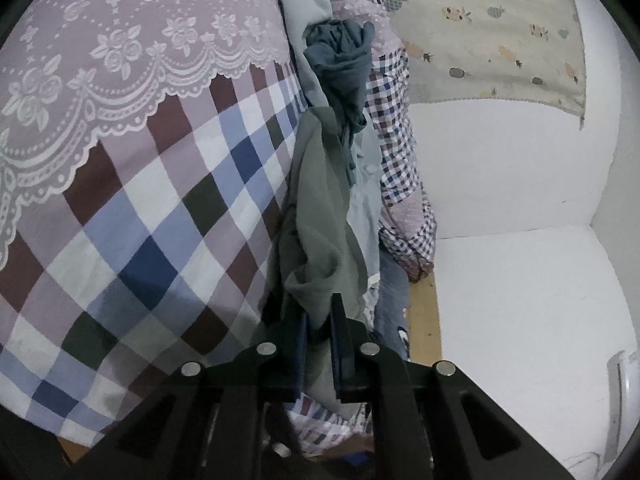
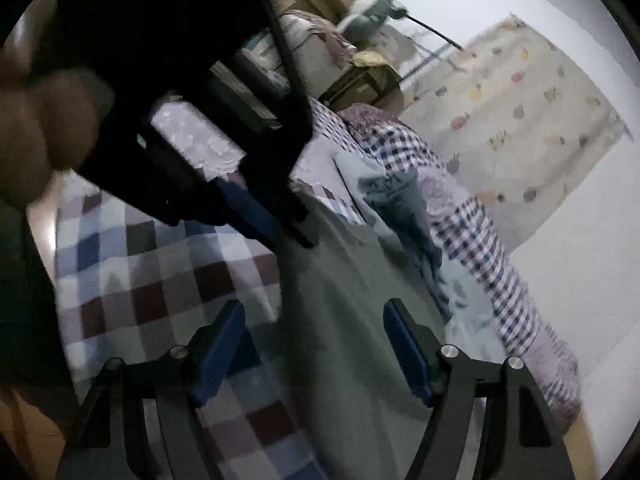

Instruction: Fold clothes

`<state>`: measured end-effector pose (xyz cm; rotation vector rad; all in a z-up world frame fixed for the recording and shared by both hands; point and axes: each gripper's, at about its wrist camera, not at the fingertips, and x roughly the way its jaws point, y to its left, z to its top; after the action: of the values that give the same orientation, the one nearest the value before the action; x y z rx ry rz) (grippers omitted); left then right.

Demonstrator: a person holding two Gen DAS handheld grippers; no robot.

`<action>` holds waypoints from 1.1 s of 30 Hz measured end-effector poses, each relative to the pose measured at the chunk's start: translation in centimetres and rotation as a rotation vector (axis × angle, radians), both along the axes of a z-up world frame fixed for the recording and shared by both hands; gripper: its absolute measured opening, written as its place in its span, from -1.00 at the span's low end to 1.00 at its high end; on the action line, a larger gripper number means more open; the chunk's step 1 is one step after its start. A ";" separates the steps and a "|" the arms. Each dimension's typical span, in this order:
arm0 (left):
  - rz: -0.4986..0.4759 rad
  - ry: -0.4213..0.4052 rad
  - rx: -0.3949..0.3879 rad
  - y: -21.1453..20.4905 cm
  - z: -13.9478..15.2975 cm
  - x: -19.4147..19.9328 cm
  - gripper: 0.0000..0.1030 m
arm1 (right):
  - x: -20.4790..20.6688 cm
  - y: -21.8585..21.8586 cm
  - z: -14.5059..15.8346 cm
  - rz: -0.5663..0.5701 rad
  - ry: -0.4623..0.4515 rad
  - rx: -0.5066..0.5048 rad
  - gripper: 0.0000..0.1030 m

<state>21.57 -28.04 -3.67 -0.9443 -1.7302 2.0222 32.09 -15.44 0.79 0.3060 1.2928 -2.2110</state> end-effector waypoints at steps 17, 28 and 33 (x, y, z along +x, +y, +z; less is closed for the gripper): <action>-0.011 0.045 -0.028 0.1 1.1 -1.4 0.05 | -2.9 -1.6 -0.8 0.016 0.033 0.046 -0.91; -0.032 0.053 -0.050 0.9 0.9 -4.5 0.05 | -3.9 -1.7 -0.2 0.074 0.013 0.024 -0.91; -0.041 0.049 -0.050 1.0 0.5 -5.8 -0.63 | -4.5 -1.6 -0.1 0.087 0.009 0.017 -0.91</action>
<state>15.73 -27.06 -3.17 -0.9299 -1.6293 2.0539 27.61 -17.01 0.69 0.2416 1.3055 -2.1315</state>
